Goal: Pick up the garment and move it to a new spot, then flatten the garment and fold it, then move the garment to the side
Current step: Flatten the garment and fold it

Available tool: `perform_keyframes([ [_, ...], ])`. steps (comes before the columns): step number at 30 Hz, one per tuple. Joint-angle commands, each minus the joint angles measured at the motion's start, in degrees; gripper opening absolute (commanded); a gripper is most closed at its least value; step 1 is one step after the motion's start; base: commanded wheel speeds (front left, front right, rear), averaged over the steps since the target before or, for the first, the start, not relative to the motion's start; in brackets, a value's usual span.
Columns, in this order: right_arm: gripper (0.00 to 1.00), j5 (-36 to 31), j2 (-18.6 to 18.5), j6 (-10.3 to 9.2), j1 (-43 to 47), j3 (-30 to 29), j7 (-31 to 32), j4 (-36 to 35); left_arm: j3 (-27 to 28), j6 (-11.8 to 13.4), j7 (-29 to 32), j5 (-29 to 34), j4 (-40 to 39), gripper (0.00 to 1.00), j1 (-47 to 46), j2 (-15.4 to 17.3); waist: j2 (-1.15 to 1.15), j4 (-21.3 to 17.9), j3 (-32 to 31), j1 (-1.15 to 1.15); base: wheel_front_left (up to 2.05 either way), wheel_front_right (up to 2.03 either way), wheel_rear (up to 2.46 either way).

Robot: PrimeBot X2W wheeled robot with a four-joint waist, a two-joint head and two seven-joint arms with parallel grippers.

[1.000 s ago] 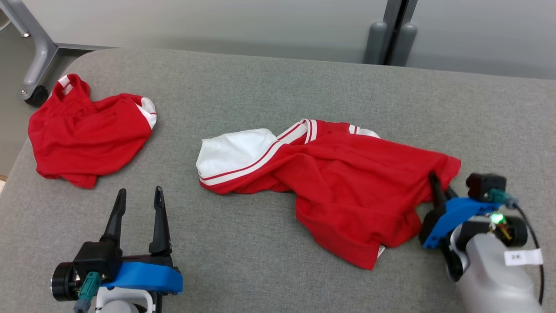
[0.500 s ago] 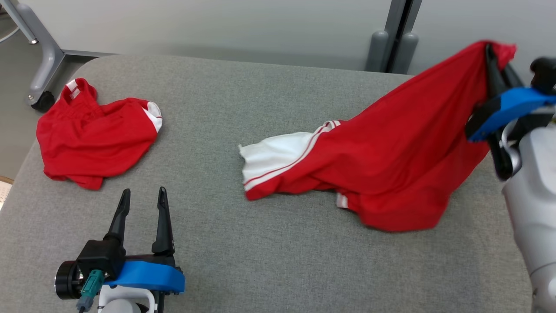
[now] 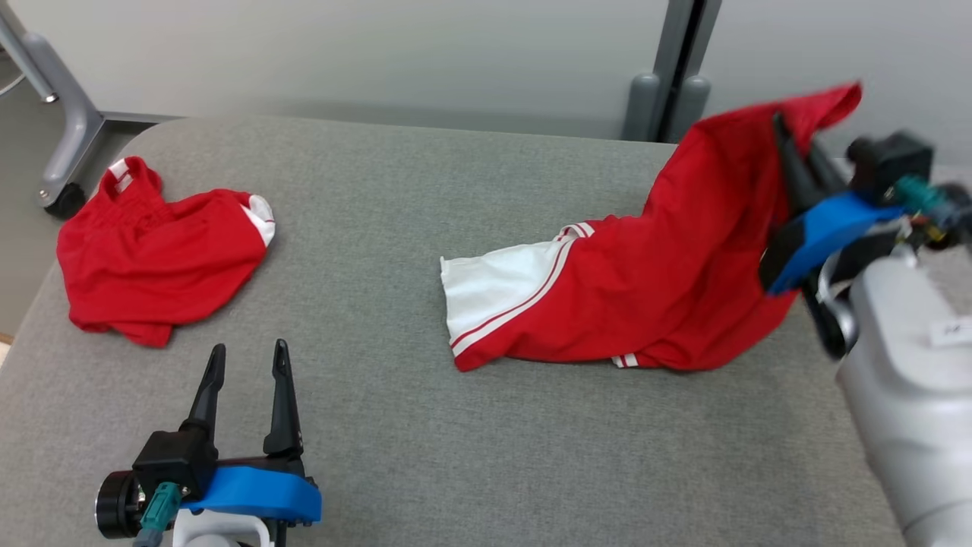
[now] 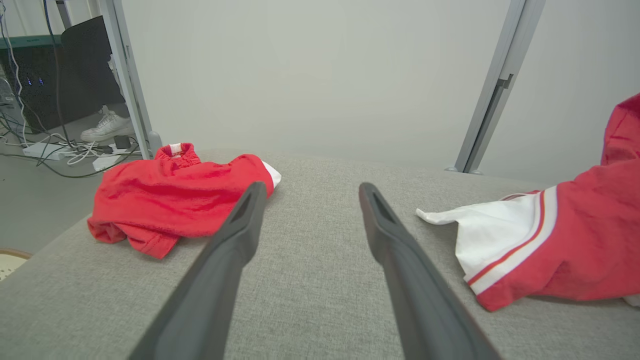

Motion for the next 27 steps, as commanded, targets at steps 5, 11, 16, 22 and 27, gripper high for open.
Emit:
perform_keyframes([
  [5, 0.0, 2.43, -0.03, 0.03, 10.46, 5.22, -0.24, -5.77, 0.45, 0.48, -0.27, -0.4, -0.56, 1.0, 1.23, -0.09, 0.0, -2.67, -1.53, 0.0, 0.0, 0.0, 0.0],
  [11, 0.0, 4.36, -0.85, 0.03, 24.21, 9.67, -0.26, -13.82, 0.93, 0.78, -0.27, -0.28, -0.95, 1.0, 2.62, -0.1, 0.0, -5.6, -3.18, 0.0, 0.0, 0.0, 0.0],
  [16, 0.0, 4.12, -2.37, 0.03, 35.34, 10.85, -0.26, -20.26, 0.65, 0.87, -0.27, -0.41, -1.05, 1.0, 3.12, -0.1, 0.0, -7.04, -3.87, 0.0, 0.0, 0.0, 0.0],
  [22, 0.0, 2.49, -3.5, 0.03, 47.74, 10.03, 0.07, -26.64, 0.22, 0.67, -0.27, -0.56, -0.65, 1.0, 3.31, -0.1, 0.0, -7.96, -4.37, 0.0, 0.0, 0.0, 0.0],
  [27, 0.0, 0.92, -3.49, 0.03, 55.0, 7.37, 2.08, -32.16, 0.31, 0.96, -0.27, -0.99, -0.63, 1.0, 3.47, -0.09, 0.0, -8.79, -4.61, 0.0, 0.0, 0.0, 0.0],
])
